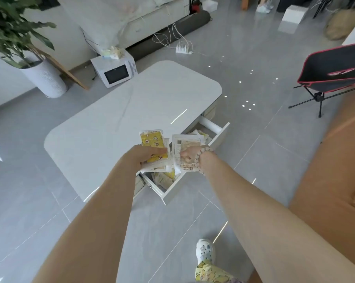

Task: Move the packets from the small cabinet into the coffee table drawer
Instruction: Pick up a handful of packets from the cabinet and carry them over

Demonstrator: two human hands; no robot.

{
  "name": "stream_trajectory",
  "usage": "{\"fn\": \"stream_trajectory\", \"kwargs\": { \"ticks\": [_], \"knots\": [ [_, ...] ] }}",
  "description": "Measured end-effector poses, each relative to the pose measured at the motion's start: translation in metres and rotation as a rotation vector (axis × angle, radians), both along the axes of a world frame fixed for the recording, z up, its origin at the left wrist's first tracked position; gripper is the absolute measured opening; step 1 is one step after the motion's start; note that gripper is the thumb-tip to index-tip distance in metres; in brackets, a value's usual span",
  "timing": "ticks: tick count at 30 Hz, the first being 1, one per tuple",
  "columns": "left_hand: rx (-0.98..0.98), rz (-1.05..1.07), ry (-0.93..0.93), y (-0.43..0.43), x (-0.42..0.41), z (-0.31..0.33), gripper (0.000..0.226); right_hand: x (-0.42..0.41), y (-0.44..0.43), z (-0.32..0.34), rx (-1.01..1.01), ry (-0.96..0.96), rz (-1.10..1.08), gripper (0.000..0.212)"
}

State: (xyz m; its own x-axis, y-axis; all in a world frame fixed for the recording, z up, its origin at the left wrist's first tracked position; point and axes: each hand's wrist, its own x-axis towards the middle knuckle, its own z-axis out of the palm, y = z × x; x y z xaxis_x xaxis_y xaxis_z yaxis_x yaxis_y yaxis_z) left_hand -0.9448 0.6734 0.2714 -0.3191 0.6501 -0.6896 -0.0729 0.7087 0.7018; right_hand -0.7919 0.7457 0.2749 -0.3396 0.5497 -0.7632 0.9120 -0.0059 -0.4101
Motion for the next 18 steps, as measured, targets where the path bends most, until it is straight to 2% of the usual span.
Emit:
{"fn": "stream_trajectory", "kwargs": {
  "ticks": [4,8,18],
  "knots": [
    [0.03,0.015,-0.014,0.05,0.02,0.003,0.022,0.024,0.046,-0.001,0.035,-0.06,-0.022,0.052],
    [0.051,0.017,-0.041,0.087,0.04,0.0,0.02,0.046,0.086,0.003,0.078,-0.073,-0.002,0.052],
    [0.018,-0.036,-0.053,0.155,0.057,-0.019,0.018,0.058,0.146,-0.011,0.017,-0.109,0.002,0.054]
  ]
}}
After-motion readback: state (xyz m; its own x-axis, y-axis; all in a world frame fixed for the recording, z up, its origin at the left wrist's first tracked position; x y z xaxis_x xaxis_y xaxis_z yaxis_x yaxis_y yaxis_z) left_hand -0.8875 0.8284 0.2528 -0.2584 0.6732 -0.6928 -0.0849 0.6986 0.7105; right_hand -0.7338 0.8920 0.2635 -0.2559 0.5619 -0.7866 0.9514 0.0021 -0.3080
